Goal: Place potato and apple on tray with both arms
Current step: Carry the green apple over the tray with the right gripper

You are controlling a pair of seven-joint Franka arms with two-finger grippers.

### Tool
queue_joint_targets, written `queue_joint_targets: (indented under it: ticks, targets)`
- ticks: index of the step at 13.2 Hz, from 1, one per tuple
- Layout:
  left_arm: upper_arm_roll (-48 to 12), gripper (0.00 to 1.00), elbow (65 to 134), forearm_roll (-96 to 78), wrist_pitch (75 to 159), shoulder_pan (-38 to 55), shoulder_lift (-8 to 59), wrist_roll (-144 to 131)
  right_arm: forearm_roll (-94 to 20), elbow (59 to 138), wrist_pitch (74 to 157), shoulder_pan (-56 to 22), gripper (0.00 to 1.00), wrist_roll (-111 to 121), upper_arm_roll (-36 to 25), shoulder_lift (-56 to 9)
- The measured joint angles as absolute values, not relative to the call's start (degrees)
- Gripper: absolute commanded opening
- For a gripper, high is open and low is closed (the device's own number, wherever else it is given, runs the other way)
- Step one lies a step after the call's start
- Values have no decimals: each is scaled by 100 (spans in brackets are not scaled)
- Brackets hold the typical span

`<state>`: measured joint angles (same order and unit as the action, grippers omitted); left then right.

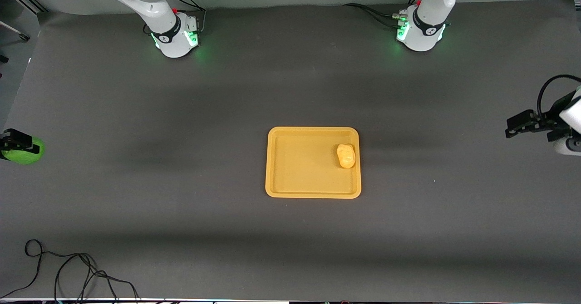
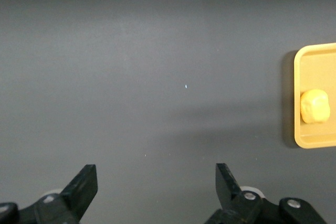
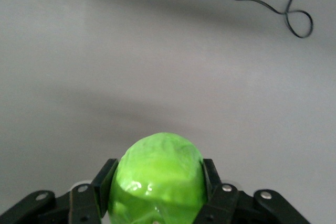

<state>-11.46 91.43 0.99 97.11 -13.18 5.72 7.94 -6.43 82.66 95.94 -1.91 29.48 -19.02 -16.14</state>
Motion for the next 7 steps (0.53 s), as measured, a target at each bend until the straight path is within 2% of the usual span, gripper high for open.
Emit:
queue_joint_targets:
  ticks: [4, 7]
  targets:
    - [-1196, 99, 9190, 104, 9503, -1306, 414, 809, -636, 7991, 9584, -1813, 51, 996, -1834, -1756]
    - [-1195, 99, 9268, 109, 9486, -1310, 371, 1151, -622, 7561, 9586, -3144, 51, -843, -1815, -2155]
